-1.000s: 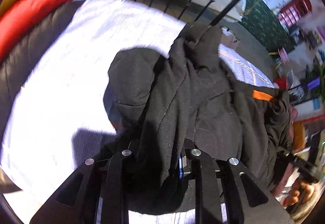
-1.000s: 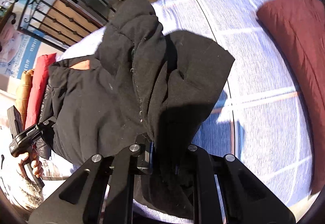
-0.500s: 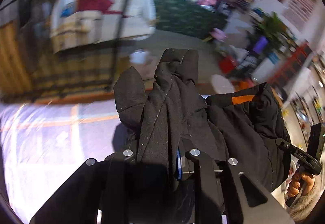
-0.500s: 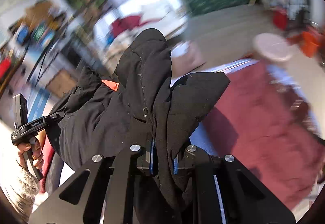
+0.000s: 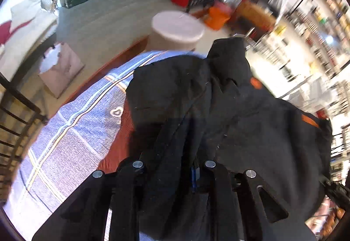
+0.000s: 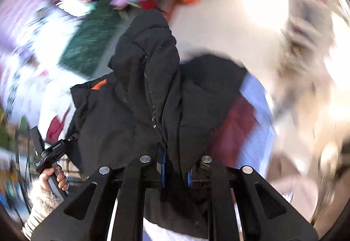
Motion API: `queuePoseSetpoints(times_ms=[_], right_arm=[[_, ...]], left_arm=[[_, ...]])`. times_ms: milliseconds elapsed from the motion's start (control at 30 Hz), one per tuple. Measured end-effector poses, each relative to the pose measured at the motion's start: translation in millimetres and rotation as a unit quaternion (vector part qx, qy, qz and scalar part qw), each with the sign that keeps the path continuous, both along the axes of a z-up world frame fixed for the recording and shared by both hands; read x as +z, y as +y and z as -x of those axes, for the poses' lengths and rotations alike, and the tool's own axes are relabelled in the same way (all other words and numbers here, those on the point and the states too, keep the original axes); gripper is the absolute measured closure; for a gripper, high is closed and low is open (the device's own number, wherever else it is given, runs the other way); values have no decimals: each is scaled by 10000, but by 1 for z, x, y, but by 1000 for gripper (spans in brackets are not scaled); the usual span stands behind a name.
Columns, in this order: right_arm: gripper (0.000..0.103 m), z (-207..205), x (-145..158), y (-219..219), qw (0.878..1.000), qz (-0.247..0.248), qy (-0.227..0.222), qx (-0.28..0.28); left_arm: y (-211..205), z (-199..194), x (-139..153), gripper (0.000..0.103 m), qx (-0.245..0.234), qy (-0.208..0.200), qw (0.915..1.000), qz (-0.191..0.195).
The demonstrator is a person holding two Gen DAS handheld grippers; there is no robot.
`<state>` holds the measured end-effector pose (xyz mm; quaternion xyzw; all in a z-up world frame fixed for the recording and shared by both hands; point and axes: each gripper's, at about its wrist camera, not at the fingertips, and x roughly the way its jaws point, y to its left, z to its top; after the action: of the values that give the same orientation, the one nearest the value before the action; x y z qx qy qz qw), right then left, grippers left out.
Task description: Fold large clothes
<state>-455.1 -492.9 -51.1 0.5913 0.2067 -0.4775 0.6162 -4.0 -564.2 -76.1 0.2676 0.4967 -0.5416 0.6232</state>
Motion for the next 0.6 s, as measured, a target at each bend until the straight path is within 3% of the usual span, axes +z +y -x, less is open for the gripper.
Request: queuePoseSetpoints(times_ms=[100, 333, 533, 600], right_arm=[[88, 30, -40, 9, 9945, -444, -756, -568], [85, 26, -64, -9, 9921, -577, -852, -711], [75, 20, -81, -15, 9920, -677, -835, -664], [66, 20, -79, -16, 9931, -687, -704, -635]], left_arm=[[-2, -14, -14, 79, 131, 381, 9991, -107], [-8, -45, -24, 68, 150, 432, 9986, -269], [-5, -43, -28, 39, 217, 67, 9991, -367], [-3, -45, -24, 30, 264, 20, 9990, -359]])
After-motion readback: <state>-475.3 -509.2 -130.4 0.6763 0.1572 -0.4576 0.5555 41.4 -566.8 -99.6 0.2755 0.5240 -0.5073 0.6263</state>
